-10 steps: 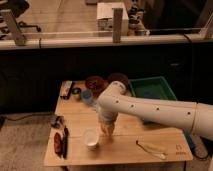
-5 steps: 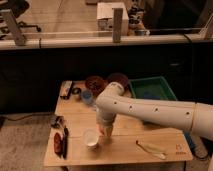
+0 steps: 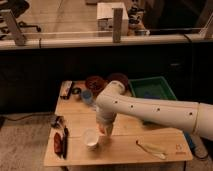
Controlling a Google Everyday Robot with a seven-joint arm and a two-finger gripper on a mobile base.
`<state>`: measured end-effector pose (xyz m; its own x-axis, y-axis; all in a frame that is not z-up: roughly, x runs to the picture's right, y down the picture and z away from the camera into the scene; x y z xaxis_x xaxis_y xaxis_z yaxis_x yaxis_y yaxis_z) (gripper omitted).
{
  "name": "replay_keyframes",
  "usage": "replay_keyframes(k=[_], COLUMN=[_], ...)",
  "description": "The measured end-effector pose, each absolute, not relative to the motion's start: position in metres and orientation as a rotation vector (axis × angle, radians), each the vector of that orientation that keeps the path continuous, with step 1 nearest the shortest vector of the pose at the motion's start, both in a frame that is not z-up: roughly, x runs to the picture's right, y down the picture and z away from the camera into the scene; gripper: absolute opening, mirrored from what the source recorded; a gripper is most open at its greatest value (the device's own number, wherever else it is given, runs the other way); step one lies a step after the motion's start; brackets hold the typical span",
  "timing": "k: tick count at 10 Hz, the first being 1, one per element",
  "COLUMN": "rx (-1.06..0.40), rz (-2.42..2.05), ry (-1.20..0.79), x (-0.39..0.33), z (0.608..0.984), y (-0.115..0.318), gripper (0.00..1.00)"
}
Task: Place apple in paper cup
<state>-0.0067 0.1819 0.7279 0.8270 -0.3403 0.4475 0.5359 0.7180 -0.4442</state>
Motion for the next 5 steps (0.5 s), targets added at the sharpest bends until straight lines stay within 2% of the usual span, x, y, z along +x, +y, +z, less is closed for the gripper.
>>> replay_keyframes(k=[5], rx=[-0.509], rz=[-0.591], ry=[-0.415], x=[-0.026], z=[0.686], y=[0.162], gripper=[0.00])
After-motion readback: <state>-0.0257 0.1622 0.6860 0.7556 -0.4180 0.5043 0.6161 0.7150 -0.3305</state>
